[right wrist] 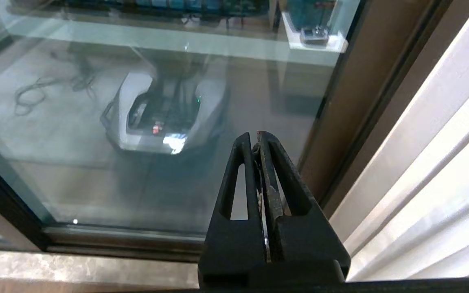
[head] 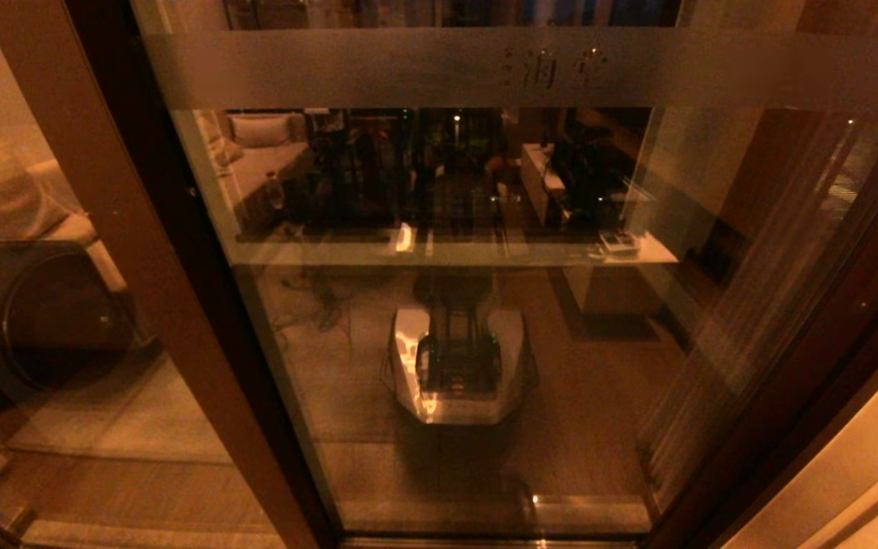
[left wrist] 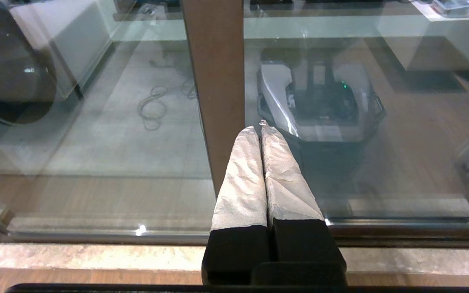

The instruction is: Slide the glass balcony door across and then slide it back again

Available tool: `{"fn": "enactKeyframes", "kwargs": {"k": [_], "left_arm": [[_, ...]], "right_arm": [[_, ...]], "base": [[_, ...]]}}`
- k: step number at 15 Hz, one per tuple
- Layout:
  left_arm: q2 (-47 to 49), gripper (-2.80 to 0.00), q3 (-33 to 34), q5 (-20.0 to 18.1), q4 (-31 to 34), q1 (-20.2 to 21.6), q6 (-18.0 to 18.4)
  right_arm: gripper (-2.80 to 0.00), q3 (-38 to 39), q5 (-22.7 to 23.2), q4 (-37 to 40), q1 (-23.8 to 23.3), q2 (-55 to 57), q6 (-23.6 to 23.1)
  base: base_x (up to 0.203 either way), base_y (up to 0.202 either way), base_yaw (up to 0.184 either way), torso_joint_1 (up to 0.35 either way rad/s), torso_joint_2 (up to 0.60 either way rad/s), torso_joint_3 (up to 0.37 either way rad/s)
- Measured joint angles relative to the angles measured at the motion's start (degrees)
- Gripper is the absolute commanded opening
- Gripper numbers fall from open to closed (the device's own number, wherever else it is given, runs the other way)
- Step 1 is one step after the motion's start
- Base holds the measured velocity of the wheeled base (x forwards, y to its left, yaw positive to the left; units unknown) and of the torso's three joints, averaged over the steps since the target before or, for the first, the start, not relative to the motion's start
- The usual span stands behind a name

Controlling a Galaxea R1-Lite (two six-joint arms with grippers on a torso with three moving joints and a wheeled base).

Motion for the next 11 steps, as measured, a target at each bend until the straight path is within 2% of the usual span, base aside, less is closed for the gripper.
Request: {"fn": "enactKeyframes", "kwargs": {"k": [11], "left_arm": [[0.0, -2.8, 0.0, 0.0, 0.0, 0.0, 0.0]], "right_arm": [[-2.8, 0.4, 0.0, 0.2, 0.0, 0.0, -0.1]], "base": [[0.0, 0.0, 0.0, 0.0, 0.0, 0.0]]}}
